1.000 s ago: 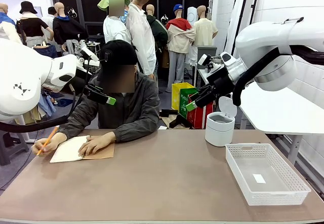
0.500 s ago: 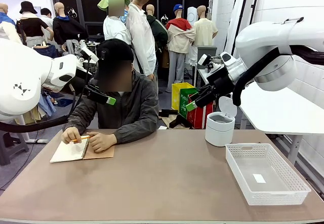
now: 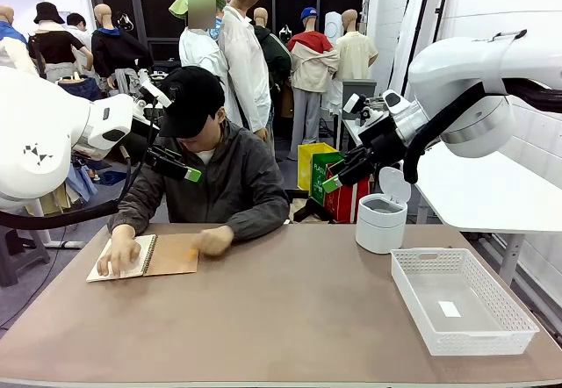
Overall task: Sort the paper based on its condition.
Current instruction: If a person hands you a paper, place it in the Organizing basket , and if it's crumpled, put it in the Trash can.
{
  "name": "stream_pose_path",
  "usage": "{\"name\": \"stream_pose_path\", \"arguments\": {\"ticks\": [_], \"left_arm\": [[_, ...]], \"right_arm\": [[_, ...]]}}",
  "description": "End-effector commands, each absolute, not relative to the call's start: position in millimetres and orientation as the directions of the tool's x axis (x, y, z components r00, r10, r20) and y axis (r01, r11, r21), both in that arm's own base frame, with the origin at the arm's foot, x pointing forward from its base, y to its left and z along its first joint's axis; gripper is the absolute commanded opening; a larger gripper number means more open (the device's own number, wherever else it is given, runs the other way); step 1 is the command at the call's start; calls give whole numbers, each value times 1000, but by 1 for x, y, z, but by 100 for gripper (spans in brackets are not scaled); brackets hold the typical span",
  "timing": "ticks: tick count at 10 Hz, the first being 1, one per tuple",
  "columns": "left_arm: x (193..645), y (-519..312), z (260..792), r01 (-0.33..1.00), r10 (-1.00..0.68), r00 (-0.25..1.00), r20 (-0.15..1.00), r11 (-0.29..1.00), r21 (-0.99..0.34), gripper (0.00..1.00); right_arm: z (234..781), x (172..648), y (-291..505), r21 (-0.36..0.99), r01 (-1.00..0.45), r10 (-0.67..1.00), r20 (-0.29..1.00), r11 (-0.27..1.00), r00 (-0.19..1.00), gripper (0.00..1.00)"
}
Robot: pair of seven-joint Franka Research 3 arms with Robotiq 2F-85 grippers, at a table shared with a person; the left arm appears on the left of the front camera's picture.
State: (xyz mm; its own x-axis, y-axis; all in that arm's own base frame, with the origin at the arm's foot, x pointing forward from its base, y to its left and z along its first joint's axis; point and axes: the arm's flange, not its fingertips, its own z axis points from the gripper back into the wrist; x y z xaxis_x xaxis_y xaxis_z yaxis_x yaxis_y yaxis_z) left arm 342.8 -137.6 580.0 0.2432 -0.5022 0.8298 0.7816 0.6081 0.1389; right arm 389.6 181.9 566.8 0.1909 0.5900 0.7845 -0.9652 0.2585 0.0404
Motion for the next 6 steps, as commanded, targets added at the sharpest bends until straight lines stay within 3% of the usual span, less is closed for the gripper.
{"name": "stream_pose_path", "arguments": {"ticks": [1, 6], "left_arm": [[344, -137, 579, 787, -511, 237, 826, 600, 145, 100], [344, -137, 579, 787, -511, 237, 826, 600, 145, 100]], "right_arm": [[568, 390, 183, 45, -964, 585, 786, 264, 197, 100], [568, 390, 183, 45, -964, 585, 786, 264, 197, 100]]}}
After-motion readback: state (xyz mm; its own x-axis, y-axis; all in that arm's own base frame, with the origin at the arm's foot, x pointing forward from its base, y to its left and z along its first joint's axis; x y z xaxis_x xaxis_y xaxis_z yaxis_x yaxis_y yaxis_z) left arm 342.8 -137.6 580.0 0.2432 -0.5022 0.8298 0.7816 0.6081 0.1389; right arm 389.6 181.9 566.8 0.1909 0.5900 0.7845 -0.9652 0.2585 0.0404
